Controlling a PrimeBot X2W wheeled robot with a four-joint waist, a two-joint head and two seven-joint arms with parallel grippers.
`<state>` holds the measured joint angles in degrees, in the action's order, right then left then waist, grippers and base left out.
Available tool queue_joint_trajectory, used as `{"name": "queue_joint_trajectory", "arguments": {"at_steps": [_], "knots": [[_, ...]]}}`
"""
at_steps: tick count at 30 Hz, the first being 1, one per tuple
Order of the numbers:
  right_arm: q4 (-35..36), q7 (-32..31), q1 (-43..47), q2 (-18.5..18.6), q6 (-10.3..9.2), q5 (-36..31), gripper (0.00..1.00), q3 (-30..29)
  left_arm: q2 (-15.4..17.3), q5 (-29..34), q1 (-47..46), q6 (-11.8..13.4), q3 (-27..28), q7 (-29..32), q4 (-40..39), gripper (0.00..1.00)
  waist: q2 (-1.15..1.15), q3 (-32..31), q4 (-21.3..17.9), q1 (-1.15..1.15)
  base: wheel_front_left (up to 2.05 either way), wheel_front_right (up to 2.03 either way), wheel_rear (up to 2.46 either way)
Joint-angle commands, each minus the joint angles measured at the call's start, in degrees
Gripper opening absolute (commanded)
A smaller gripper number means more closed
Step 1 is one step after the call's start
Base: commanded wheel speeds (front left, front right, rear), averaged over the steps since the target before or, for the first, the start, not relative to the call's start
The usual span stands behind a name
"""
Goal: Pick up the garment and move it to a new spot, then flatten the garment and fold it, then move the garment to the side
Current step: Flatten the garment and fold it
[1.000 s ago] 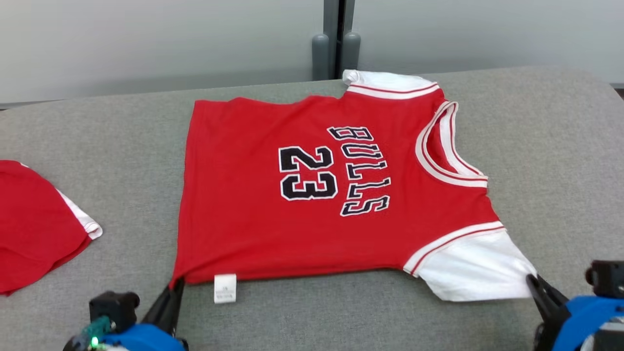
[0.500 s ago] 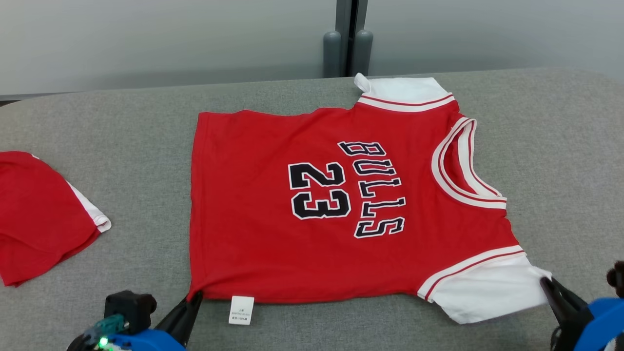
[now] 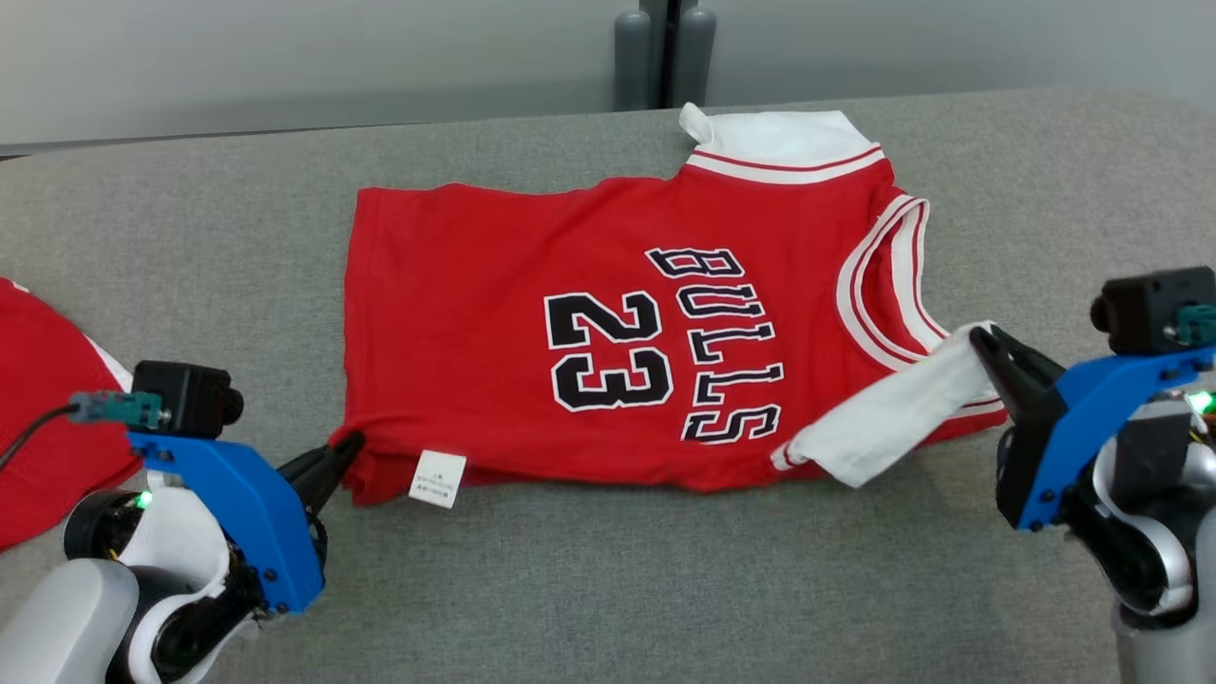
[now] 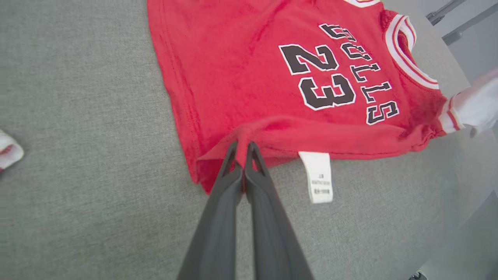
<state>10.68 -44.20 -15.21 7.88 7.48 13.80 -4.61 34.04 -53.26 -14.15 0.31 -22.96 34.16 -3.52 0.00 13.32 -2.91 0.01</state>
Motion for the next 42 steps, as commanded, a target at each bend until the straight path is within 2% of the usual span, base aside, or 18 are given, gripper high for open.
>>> {"name": "queue_joint_trajectory", "arguments": {"at_steps": [1, 6, 17, 18, 19, 20, 24, 28, 34, 37, 42], "knots": [[-1.2, 0.5, -1.8, 0.5, 0.03, 0.6, 0.0, 0.7, -0.3, -0.5, -0.8, 0.3, 0.2, 0.2, 0.8, 0.0, 0.0, 0.2, -0.2, -0.01, 0.0, 0.0, 0.0], [-7.3, 3.7, -7.3, 2.1, 0.03, 1.3, 0.0, 3.5, -1.7, -1.5, -2.6, -0.2, 0.7, -0.6, 4.1, 0.0, 0.0, 1.5, -0.8, -0.01, 0.0, 0.0, 0.0], [-19.8, 13.6, -15.8, 3.8, 0.03, 2.1, 0.0, 5.5, -4.8, -1.3, -4.9, -1.5, -0.1, -3.3, 10.3, 0.0, 0.0, 3.3, 0.0, -0.01, 0.0, 0.0, 0.0], [-20.6, 14.6, -16.3, 3.7, 0.03, 2.3, 0.25, 5.5, -5.0, -1.1, -5.2, -1.4, -0.1, -3.6, 10.8, 0.0, 0.0, 3.4, 0.1, -0.01, 0.0, 0.0, 0.0], [-21.4, 15.7, -16.9, 3.5, 0.03, 2.5, 0.97, 5.3, -5.1, -0.9, -5.5, -1.2, -0.1, -4.0, 11.3, 0.26, 0.0, 3.4, 0.2, -0.01, 0.0, 0.0, 0.0], [-22.1, 16.8, -17.2, 3.3, 0.03, 2.7, 1.0, 5.5, -5.3, -0.7, -5.7, -1.1, -0.2, -4.2, 11.8, 1.0, 0.0, 3.5, 0.4, -0.01, 0.0, 0.0, 0.0], [-24.2, 21.5, -18.2, 4.1, 0.03, 3.4, 1.0, 5.6, -6.3, 0.0, -4.9, -0.5, 0.5, -7.1, 13.1, 1.0, 0.0, 2.9, 1.1, -0.01, 0.0, 0.0, 0.0], [-24.2, 25.1, -16.3, 4.6, 0.03, 4.3, 1.0, 3.7, -5.9, 2.1, -2.3, 0.4, 0.7, -10.9, 13.3, 1.0, 0.0, 1.5, 1.5, -0.01, 0.0, 0.0, 0.0], [-23.5, 21.8, -10.5, 4.6, 0.03, 3.7, 1.0, -0.3, -7.0, 3.3, 1.6, 1.1, 0.4, -15.1, 12.2, 1.0, 0.0, -0.3, 2.0, -0.01, 0.0, 0.0, 0.0], [-23.1, 18.4, -5.5, 3.4, 0.03, 1.5, 1.0, -4.2, -8.8, 4.5, 3.2, 1.3, -1.3, -17.3, 11.7, 1.0, 0.0, -0.7, 2.2, -0.01, 0.0, 0.0, 0.0], [-24.0, 17.8, -3.3, 1.2, 0.03, -0.6, 1.0, -7.1, -9.9, 7.3, 2.0, 2.7, -2.8, -18.8, 13.3, 1.0, 0.0, -0.3, 2.4, -0.01, 0.0, 0.0, 0.0]]}}
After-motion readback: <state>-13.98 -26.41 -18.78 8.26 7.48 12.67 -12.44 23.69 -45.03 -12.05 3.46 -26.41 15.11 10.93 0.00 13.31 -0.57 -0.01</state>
